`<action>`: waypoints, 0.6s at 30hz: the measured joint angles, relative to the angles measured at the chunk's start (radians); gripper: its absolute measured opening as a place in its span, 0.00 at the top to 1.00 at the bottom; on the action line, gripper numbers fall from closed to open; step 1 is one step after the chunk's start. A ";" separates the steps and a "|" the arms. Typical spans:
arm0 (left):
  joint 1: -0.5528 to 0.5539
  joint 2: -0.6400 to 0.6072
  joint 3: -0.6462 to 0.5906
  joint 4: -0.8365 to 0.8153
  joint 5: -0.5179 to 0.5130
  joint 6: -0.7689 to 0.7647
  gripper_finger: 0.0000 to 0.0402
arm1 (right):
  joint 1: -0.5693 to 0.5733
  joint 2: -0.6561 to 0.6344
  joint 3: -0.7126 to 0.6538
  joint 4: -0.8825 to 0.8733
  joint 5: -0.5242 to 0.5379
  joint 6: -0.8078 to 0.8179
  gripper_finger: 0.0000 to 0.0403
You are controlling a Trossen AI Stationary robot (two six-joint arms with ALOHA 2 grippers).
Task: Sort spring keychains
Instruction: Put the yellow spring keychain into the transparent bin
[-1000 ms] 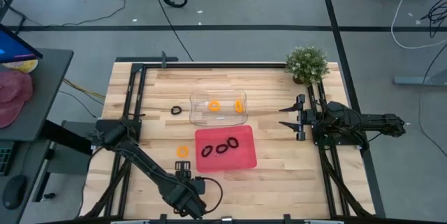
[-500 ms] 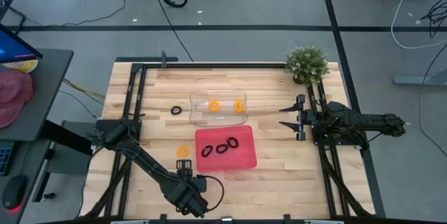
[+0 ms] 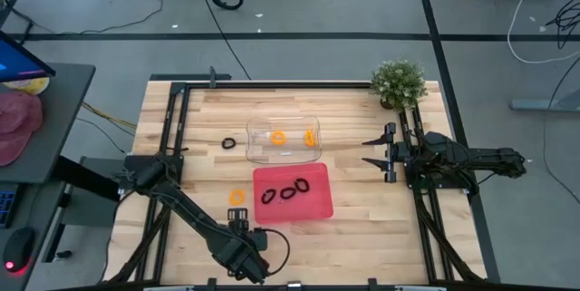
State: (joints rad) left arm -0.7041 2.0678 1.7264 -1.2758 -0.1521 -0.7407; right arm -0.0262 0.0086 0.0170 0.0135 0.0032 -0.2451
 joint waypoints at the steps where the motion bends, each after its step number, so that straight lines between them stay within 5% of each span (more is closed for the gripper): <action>1: 0.000 0.000 0.000 0.000 0.006 0.001 0.48 | 0.000 0.000 0.000 0.000 0.000 0.000 0.45; 18: 0.005 0.000 0.000 0.042 0.244 -0.011 0.48 | 0.000 0.000 0.000 0.000 0.000 0.000 0.45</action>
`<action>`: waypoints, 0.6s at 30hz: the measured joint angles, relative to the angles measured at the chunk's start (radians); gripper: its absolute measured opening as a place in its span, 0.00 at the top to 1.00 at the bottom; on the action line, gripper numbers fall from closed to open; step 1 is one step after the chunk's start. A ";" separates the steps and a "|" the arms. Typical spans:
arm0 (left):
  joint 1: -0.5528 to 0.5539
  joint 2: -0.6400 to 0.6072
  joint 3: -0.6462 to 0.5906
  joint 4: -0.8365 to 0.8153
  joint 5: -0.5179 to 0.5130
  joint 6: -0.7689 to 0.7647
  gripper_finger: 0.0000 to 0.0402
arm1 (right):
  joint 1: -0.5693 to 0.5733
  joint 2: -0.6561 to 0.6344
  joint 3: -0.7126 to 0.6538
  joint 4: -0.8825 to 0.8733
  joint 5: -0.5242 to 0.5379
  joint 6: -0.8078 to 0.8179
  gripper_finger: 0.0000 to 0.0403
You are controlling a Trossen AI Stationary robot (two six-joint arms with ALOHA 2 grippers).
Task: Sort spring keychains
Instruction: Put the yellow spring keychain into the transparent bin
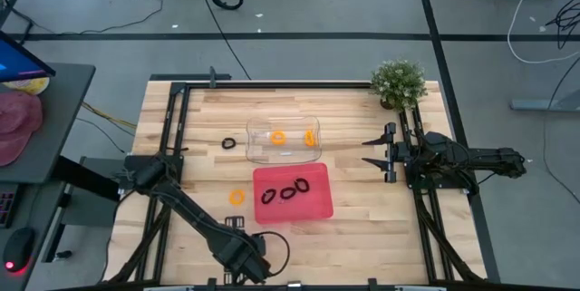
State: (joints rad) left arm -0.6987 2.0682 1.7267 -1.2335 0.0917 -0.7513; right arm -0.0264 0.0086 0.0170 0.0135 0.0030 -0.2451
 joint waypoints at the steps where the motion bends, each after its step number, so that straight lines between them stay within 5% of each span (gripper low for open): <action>1: -0.001 0.000 0.000 0.015 0.002 0.000 0.48 | 0.000 0.000 0.000 0.000 0.000 0.000 0.45; 18: -0.009 0.000 0.000 0.014 -0.005 -0.024 0.48 | 0.000 0.000 0.000 0.000 0.000 0.000 0.45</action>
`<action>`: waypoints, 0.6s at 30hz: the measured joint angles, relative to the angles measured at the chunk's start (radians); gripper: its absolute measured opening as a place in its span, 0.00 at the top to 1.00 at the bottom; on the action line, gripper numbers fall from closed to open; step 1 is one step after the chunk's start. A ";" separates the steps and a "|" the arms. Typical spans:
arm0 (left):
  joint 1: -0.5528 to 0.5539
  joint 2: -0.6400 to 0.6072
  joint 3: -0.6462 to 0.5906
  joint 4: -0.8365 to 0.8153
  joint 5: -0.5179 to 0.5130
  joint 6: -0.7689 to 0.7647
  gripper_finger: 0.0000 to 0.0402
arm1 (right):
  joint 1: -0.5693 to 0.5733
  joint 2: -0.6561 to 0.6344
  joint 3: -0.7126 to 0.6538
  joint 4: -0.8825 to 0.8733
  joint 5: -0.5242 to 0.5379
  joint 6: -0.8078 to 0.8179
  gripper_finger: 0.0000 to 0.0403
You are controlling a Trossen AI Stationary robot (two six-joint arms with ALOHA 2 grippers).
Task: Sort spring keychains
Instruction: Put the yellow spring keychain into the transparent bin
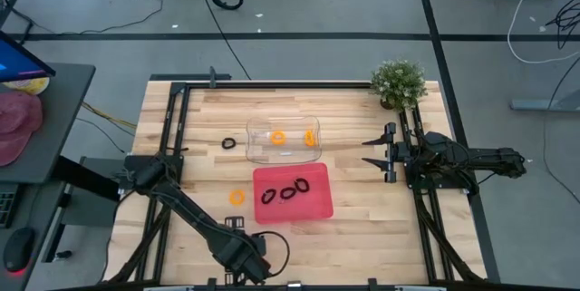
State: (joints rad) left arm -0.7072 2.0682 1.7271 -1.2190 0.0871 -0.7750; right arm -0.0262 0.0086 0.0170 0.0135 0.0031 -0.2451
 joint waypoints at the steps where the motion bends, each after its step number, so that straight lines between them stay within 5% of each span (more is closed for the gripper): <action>1: -0.003 0.000 0.000 0.000 -0.001 0.000 0.48 | 0.000 0.000 0.000 0.000 0.000 0.000 0.45; 18: -0.011 0.000 0.000 0.001 -0.039 0.001 0.48 | 0.000 0.000 0.000 0.000 0.000 0.000 0.45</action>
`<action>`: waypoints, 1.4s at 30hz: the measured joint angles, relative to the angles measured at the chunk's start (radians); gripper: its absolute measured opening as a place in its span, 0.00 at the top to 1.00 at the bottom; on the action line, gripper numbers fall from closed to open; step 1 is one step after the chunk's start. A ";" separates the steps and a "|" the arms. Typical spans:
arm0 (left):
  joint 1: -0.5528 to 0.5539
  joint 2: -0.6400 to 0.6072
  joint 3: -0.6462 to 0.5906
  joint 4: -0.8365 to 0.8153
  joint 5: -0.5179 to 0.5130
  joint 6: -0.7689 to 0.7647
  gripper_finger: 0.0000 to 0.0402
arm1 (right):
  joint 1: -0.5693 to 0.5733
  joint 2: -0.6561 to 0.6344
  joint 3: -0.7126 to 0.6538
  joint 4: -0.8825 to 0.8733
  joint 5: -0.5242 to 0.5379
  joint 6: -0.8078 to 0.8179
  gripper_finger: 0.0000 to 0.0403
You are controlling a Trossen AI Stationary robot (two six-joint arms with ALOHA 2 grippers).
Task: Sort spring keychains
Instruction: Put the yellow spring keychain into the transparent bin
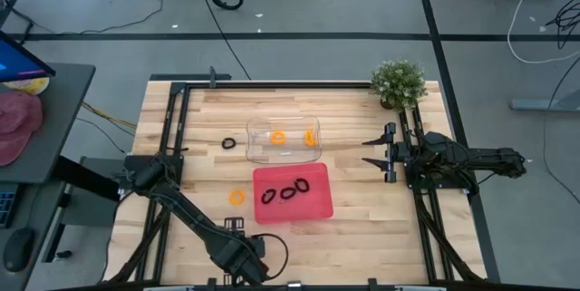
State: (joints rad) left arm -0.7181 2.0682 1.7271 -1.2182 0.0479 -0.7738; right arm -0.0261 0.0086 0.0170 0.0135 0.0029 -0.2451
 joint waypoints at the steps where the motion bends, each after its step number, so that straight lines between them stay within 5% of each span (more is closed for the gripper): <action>1: 0.000 0.000 0.000 0.001 0.000 0.000 0.48 | 0.000 0.000 0.000 0.000 0.000 0.000 0.45; 42: 0.014 0.038 0.000 -0.001 -0.054 0.033 0.48 | 0.000 0.000 0.000 0.000 0.000 0.000 0.45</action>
State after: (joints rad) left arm -0.7044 2.1057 1.7271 -1.2196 -0.0065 -0.7413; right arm -0.0263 0.0090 0.0172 0.0135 0.0032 -0.2451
